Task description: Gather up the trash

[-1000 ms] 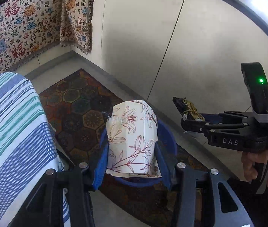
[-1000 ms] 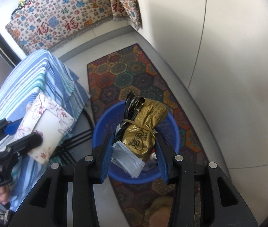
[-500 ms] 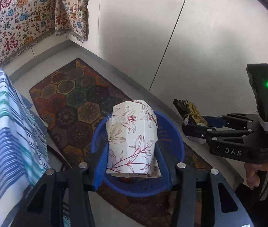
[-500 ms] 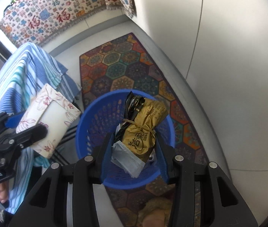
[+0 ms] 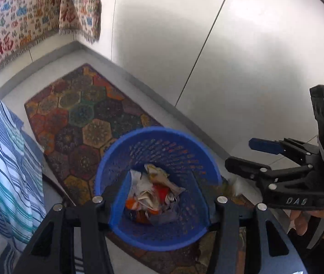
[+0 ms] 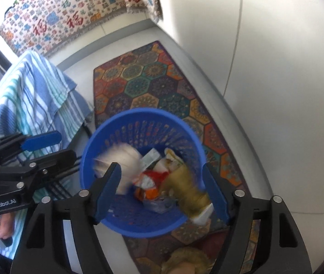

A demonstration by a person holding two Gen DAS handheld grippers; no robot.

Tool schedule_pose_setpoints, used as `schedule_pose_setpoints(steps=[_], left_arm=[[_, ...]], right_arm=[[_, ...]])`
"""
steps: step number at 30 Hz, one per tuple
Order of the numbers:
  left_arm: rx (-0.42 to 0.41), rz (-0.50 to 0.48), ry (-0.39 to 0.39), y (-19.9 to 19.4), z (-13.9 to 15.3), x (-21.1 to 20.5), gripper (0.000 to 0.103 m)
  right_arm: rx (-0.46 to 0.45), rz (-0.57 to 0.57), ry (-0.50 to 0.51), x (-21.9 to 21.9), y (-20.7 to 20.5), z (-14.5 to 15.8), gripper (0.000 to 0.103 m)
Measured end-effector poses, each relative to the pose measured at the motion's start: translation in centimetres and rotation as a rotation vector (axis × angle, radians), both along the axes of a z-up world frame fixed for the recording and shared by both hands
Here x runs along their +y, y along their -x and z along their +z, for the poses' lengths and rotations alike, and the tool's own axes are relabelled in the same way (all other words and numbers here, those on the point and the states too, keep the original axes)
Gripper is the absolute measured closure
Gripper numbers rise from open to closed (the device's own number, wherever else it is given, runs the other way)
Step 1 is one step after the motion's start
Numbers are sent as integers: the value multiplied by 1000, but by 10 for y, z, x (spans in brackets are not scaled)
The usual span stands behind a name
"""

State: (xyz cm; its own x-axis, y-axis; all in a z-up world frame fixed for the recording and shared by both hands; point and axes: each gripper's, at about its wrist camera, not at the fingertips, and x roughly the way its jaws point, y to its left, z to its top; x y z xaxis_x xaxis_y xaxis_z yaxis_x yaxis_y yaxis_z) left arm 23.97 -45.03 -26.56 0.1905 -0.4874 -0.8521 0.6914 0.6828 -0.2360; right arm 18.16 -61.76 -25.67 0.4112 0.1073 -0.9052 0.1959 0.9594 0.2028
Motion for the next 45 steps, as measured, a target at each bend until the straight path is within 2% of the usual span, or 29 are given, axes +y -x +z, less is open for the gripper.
schedule_pose_setpoints(steps=[2,3,5,8,11,13,17,23,31,33,37,42,45], left_arm=[[-23,-7,3,4,7,-1,49],[-32,-6,13,7,13,1,45],[-51,0,38,11,25,5,40],[-82,26,72,19,46,17,34],[-110,53,86,28,68,28,21],[-127,68,95,37,83,37,17],[-152,76,81,55,106,49,0],[-224,126,65,82,133,69,0],[-338,102,23,124,158,90,0],[-376,107,21,136,166,96,0],[-347,107,73,147,181,110,0],[-381,109,3,164,194,114,0],[-310,111,30,165,198,120,0]], right_arm=[[-21,-26,3,-6,4,8,19],[-28,-37,8,-7,5,11,17],[-49,-58,19,-9,8,21,7],[-83,-77,10,-11,13,37,2],[-125,-113,28,-11,20,55,1],[-154,-130,32,-10,26,67,1],[-158,-152,22,-4,40,84,1],[-181,-163,3,20,81,106,0],[-168,-222,135,62,130,131,0],[-186,-233,111,64,141,136,0],[-196,-261,73,69,162,142,0],[-198,-275,98,80,178,154,0],[-212,-275,109,85,183,161,0]])
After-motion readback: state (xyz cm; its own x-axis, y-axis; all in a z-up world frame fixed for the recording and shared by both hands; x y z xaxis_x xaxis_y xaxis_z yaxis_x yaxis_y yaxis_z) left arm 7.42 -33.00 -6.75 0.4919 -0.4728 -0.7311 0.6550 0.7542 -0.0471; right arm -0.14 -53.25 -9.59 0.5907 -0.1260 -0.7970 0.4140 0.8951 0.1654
